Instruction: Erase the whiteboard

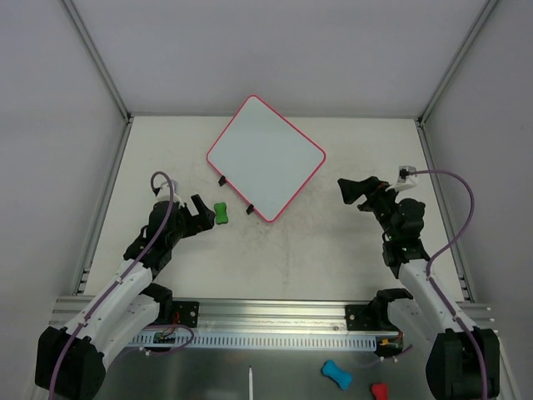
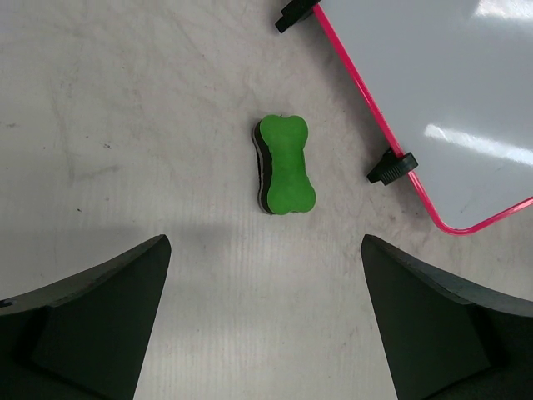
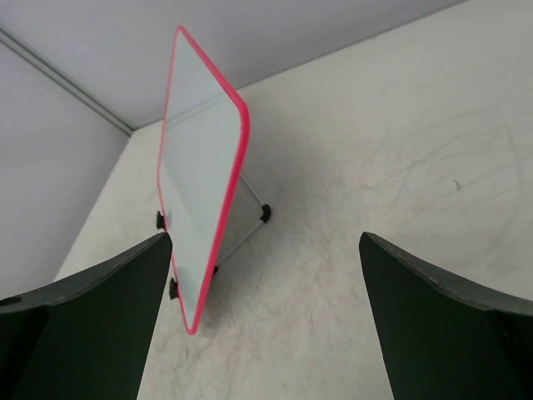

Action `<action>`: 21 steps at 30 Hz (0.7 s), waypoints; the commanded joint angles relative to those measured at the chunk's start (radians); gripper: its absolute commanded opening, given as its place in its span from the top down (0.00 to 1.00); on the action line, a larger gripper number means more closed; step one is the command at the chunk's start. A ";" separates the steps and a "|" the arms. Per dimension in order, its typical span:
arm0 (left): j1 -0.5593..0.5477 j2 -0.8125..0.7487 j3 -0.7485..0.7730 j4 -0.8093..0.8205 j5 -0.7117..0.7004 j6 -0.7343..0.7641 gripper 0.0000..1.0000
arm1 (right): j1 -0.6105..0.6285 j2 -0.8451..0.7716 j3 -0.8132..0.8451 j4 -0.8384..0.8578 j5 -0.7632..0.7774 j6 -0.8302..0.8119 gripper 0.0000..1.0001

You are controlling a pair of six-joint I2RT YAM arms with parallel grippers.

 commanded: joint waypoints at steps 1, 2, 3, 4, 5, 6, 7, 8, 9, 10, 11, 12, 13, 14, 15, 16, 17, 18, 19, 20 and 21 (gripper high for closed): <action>0.010 -0.020 -0.018 0.050 0.025 0.020 0.01 | -0.004 -0.105 0.066 -0.383 0.107 -0.160 0.01; 0.010 -0.024 -0.020 0.054 0.026 0.021 0.01 | -0.004 -0.122 0.081 -0.437 0.120 -0.198 0.01; 0.010 -0.027 -0.021 0.057 0.028 0.023 0.01 | -0.004 -0.137 0.100 -0.515 0.145 -0.210 0.01; 0.010 -0.032 -0.024 0.058 0.028 0.024 0.01 | -0.002 -0.152 0.103 -0.544 0.164 -0.221 0.01; 0.009 -0.041 -0.024 0.058 0.028 0.026 0.01 | -0.004 -0.184 0.104 -0.572 0.178 -0.235 0.01; 0.009 -0.047 -0.030 0.057 0.028 0.027 0.01 | -0.004 -0.198 0.104 -0.613 0.201 -0.259 0.01; 0.010 -0.052 -0.032 0.057 0.030 0.027 0.01 | -0.004 -0.212 0.103 -0.624 0.221 -0.266 0.01; 0.010 -0.064 -0.035 0.057 0.030 0.029 0.01 | -0.004 -0.229 0.104 -0.659 0.238 -0.269 0.01; 0.010 -0.069 -0.041 0.057 0.028 0.029 0.01 | -0.002 -0.235 0.104 -0.694 0.245 -0.278 0.01; 0.010 -0.076 -0.043 0.057 0.028 0.030 0.01 | -0.004 -0.240 0.107 -0.705 0.283 -0.270 0.01; 0.009 -0.079 -0.044 0.058 0.030 0.030 0.01 | -0.004 -0.248 0.107 -0.712 0.290 -0.264 0.01; 0.010 -0.081 -0.044 0.057 0.031 0.030 0.01 | -0.004 -0.248 0.109 -0.724 0.304 -0.258 0.01; 0.010 -0.083 -0.046 0.057 0.033 0.032 0.01 | -0.004 -0.248 0.111 -0.732 0.319 -0.246 0.01; 0.010 -0.084 -0.044 0.057 0.034 0.035 0.01 | -0.005 -0.245 0.118 -0.741 0.339 -0.241 0.01; 0.009 -0.084 -0.044 0.057 0.037 0.036 0.01 | -0.004 -0.234 0.126 -0.764 0.378 -0.234 0.01; 0.010 -0.087 -0.044 0.057 0.040 0.038 0.01 | -0.004 -0.225 0.137 -0.778 0.393 -0.229 0.01; 0.010 -0.089 -0.046 0.057 0.040 0.040 0.01 | -0.004 -0.215 0.159 -0.791 0.400 -0.229 0.01; 0.009 -0.089 -0.050 0.057 0.040 0.038 0.01 | -0.002 -0.199 0.172 -0.829 0.432 -0.223 0.01; 0.009 -0.090 -0.050 0.055 0.036 0.036 0.01 | -0.004 -0.189 0.187 -0.856 0.452 -0.211 0.01; 0.009 -0.089 -0.050 0.057 0.036 0.036 0.01 | -0.002 -0.183 0.201 -0.876 0.471 -0.201 0.01; 0.010 -0.086 -0.047 0.057 0.036 0.033 0.01 | -0.002 -0.179 0.219 -0.905 0.494 -0.201 0.01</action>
